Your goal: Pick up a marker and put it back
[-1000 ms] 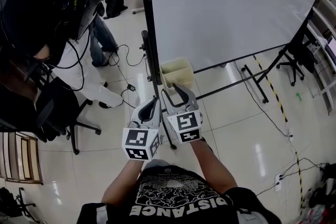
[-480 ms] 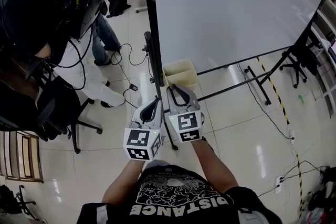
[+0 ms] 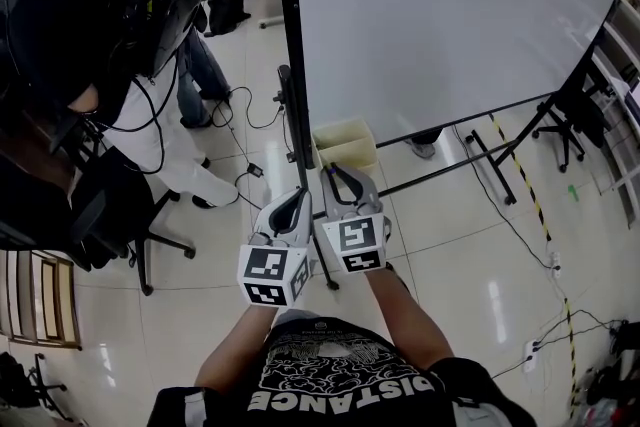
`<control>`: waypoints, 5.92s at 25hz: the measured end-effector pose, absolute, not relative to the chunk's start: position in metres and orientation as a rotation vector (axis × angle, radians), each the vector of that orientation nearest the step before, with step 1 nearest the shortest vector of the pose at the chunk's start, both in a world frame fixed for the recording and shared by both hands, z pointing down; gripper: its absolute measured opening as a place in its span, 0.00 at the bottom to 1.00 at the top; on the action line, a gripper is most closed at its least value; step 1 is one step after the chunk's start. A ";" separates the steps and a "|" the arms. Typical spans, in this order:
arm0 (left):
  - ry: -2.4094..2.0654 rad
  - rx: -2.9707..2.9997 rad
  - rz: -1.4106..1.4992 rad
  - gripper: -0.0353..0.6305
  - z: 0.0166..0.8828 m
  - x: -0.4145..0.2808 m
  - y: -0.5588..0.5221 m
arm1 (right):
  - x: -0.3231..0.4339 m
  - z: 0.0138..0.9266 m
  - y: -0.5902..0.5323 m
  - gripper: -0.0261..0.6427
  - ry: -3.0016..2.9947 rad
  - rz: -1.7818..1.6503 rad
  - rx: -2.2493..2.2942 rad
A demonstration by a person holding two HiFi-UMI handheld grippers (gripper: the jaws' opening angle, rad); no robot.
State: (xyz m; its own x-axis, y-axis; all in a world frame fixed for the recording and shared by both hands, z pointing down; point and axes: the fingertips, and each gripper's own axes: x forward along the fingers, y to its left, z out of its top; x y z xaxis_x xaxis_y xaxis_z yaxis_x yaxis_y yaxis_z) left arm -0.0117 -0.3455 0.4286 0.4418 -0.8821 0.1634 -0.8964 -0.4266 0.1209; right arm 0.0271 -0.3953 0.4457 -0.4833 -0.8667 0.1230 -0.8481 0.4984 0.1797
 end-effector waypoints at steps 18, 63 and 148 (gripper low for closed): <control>-1.511 2.572 0.083 0.06 0.410 -0.006 -0.321 | 0.041 0.390 -0.363 0.09 -2.572 -0.278 1.632; -1.423 2.717 -0.045 0.06 0.366 -0.032 -0.163 | 0.014 0.361 -0.160 0.09 -2.500 -0.271 1.767; -1.597 2.518 0.025 0.06 0.423 -0.018 -0.334 | 0.029 0.435 -0.382 0.10 -2.570 -0.194 1.526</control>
State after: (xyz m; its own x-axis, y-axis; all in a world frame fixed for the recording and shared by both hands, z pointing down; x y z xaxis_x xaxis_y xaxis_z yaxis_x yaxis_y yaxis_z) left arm -0.0185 -0.3343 0.4228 0.4298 -0.8975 0.0991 -0.9001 -0.4172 0.1254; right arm 0.0290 -0.3819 0.4346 -0.4730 -0.8790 0.0597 -0.8601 0.4754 0.1852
